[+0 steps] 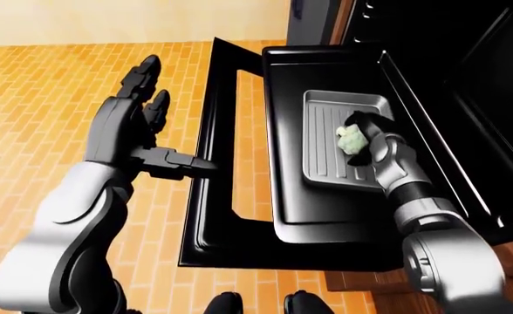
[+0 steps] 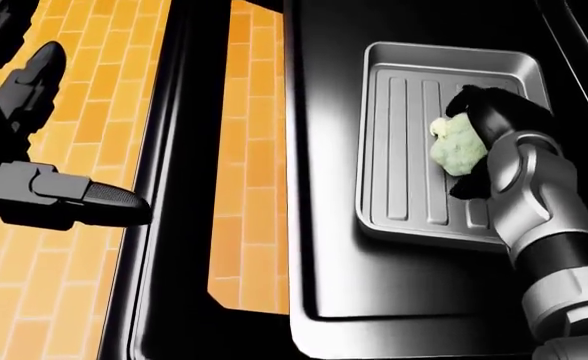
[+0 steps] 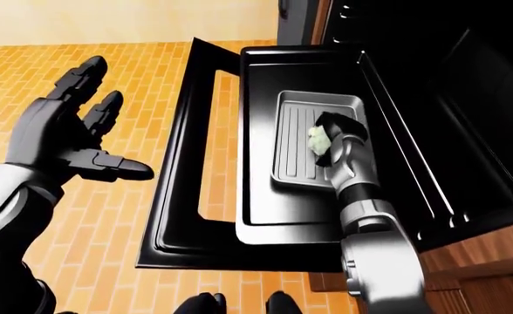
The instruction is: Pick the broccoli from the oven and place it on the plate on the counter.
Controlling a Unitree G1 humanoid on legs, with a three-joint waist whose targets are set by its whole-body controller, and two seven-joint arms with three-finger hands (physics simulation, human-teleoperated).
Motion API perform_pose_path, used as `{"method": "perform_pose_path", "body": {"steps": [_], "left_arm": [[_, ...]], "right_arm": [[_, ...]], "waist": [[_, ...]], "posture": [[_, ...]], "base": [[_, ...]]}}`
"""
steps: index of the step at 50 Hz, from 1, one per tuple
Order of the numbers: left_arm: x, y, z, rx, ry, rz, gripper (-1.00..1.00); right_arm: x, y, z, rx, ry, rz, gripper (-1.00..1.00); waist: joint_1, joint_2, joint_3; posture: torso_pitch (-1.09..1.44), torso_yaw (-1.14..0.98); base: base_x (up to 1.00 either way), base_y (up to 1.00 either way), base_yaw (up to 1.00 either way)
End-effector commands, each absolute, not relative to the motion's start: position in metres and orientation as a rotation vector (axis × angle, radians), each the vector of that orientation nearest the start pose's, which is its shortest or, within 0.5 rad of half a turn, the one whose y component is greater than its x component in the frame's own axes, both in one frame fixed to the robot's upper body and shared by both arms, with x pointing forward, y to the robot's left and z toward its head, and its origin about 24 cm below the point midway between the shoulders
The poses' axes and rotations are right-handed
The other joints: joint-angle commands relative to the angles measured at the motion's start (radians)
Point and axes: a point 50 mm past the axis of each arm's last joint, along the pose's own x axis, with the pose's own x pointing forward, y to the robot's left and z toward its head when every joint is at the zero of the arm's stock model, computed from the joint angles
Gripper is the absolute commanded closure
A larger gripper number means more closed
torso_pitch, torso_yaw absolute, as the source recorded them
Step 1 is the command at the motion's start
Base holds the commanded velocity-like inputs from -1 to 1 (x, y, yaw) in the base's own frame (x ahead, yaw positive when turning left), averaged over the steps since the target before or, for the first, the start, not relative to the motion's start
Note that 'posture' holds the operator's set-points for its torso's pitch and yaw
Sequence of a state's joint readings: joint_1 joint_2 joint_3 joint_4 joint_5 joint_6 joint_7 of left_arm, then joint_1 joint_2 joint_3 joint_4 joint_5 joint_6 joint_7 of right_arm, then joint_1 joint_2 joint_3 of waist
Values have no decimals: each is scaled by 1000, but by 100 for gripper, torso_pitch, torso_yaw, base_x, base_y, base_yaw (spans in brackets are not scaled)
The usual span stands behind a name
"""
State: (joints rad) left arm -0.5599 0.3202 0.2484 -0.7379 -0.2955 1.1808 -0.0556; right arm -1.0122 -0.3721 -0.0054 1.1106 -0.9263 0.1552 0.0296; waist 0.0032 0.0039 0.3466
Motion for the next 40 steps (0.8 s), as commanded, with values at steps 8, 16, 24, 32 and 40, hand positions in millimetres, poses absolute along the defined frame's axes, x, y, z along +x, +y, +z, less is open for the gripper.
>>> {"method": "perform_pose_path", "body": {"steps": [8,16,24,32,40], "left_arm": [[255,179,255,114,-219,-108,-100],[254,177,255,111,-219,-109,-100],[255,175,258,109,-213,-109,-100],[252,176,265,103,-226,-107,-100],[248,179,273,106,-238,-101,-100]], "right_arm": [[411,-223,152,-1277,196,-165,34],[411,-226,161,-1271,156,-192,87],[411,-229,197,-1239,50,-246,100],[403,-220,233,-1156,-60,-230,100],[382,-209,260,-1049,-166,-202,100]], "waist": [[7,-3,-54],[14,-2,-64],[22,1,-65],[25,-4,-76],[26,-6,-91]], "posture": [[124,0],[132,0],[140,0],[140,0],[140,0]], "base": [[0,0,0],[0,0,0],[0,0,0],[0,0,0],[0,0,0]]}}
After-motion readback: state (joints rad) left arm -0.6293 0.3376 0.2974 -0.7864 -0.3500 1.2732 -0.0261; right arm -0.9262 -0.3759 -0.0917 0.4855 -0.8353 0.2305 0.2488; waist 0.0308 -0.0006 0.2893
